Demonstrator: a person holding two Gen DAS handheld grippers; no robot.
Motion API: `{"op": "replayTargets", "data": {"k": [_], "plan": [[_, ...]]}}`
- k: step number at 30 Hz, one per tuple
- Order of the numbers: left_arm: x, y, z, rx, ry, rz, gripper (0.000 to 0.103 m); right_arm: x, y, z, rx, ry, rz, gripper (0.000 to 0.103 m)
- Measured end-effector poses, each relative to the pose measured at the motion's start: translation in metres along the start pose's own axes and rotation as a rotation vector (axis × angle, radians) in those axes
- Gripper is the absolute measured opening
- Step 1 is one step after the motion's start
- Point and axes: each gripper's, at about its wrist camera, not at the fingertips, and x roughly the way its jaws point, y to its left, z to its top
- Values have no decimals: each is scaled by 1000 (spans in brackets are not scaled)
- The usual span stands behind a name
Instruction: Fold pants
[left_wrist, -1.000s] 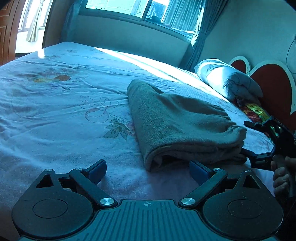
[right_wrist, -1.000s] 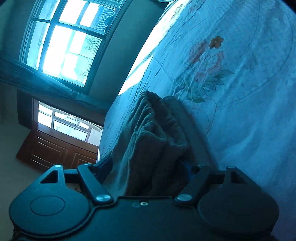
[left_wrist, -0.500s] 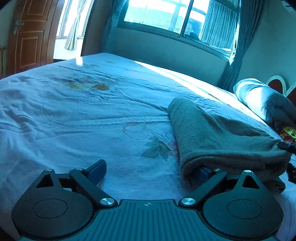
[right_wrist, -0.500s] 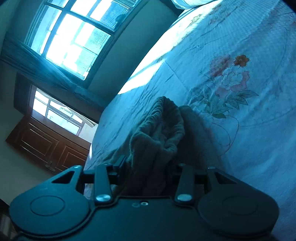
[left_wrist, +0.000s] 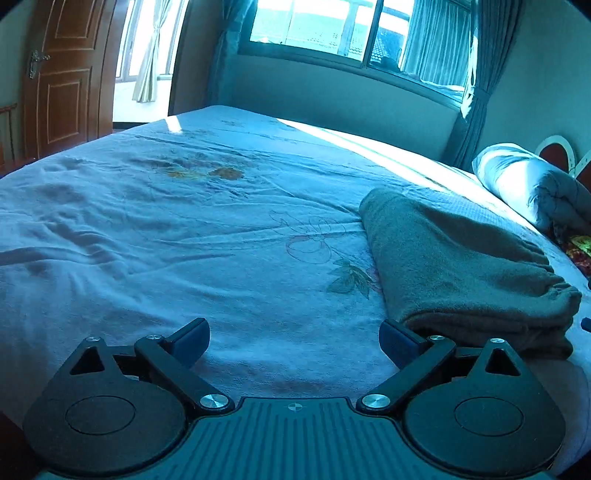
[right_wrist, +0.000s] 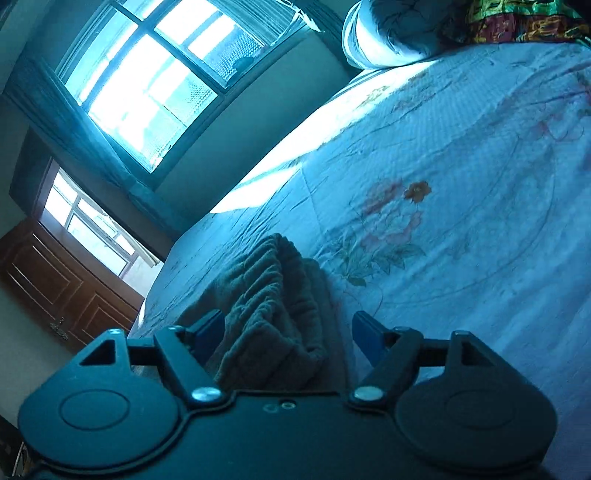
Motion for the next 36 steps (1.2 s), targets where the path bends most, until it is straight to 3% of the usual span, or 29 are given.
{"op": "replayTargets", "data": {"k": [3,6,14,24,26,30,36], "plan": [[5,3,16,-53,-14,-37,98,-2,10,11,-46,-50,38,70],[22,-10,42,-88,-39,-88,98,10,31,19,-86,-22,102,70],[67,-50,77,-26,-9,-92,98,42,100,20,-404,-12,13,70],[95,-55,83,-3,33,-94,98,72,138,14,-578,38,-34,82],[101,-56,87,6,37,-88,98,83,146,13,-641,62,-82,81],[123,-68,106,71,49,-57,98,117,160,12,-745,130,-165,62],[167,-86,127,129,76,-40,98,154,160,23,-752,146,-213,61]]}}
